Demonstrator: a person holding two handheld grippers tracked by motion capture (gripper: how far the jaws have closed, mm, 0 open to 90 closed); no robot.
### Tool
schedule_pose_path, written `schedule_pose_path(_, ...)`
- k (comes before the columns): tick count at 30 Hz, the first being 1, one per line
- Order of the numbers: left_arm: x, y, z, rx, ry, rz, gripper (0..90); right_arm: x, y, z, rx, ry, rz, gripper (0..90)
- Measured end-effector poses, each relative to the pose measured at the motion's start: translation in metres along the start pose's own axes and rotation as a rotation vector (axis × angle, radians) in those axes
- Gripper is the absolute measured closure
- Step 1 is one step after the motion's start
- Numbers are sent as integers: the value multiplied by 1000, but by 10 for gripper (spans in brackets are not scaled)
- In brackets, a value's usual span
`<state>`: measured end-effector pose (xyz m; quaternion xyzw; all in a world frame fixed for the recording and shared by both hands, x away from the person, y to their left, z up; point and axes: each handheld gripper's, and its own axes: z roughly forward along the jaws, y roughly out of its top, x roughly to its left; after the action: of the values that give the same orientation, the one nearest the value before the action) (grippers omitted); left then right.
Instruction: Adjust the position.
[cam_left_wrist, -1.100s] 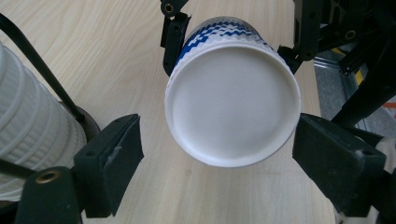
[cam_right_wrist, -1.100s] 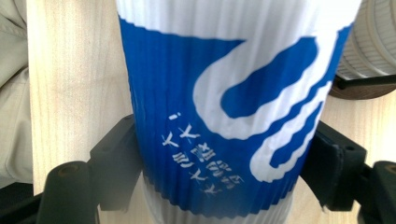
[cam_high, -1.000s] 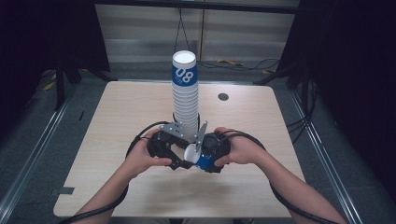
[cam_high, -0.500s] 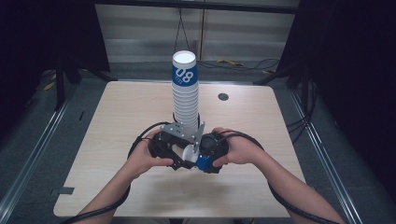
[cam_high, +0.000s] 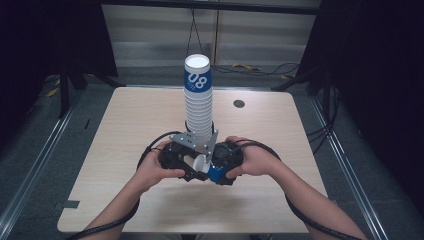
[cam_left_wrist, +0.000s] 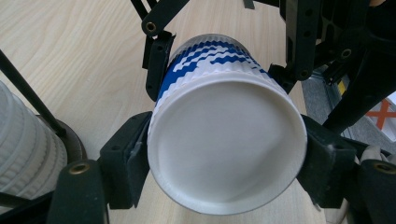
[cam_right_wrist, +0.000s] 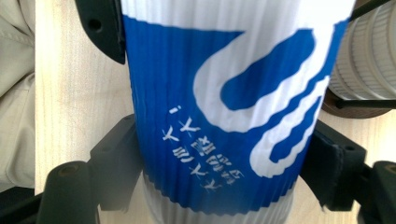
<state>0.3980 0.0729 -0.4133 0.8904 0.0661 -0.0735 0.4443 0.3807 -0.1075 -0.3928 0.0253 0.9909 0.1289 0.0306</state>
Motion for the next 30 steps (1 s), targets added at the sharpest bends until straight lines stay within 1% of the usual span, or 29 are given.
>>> schedule_pose_path(2,0,0,0,-1,-2,-2,277,0,0,0,0,6,-2,223)
schedule_pose_path(4,-1,0,1,-11,-1,-19,273,0,1,0,-1,3,-7,223)
schedule_pose_path(5,-2,0,1,-10,0,-18,271,0,1,0,0,4,-2,223)
schedule_pose_path(6,0,0,0,0,-2,1,271,0,1,-1,0,3,-3,223)
schedule_pose_path(8,-1,0,1,1,-1,2,274,0,1,-1,-6,8,-9,223)
schedule_pose_path(11,-1,0,1,4,-5,4,275,1,1,-1,1,9,-5,223)
schedule_pose_path(12,-2,0,2,-3,1,-9,277,0,2,0,-1,11,-7,223)
schedule_pose_path(13,-5,0,4,-35,5,-53,278,1,2,0,1,6,-6,223)
schedule_pose_path(15,-5,-1,4,-38,5,-50,281,1,2,0,2,9,-5,223)
schedule_pose_path(16,-2,-1,1,-7,1,-2,282,1,2,0,1,8,-5,223)
schedule_pose_path(24,-2,-1,-1,-7,5,5,288,1,1,0,-11,4,-5,223)
schedule_pose_path(25,-1,-1,-2,-8,8,5,288,0,1,0,-17,4,-1,221)
schedule_pose_path(26,-2,-1,-2,-8,6,4,288,0,0,0,-24,-1,-8,217)
schedule_pose_path(27,-2,-1,-2,-7,3,6,289,0,0,0,-28,2,3,214)
schedule_pose_path(28,-2,-1,-2,-5,4,1,288,-1,0,1,-44,6,-11,211)
schedule_pose_path(29,-3,-1,-2,-5,3,-2,288,0,-1,1,-46,7,-5,208)
schedule_pose_path(30,-2,-1,-3,0,4,5,288,0,-1,1,-48,6,5,207)
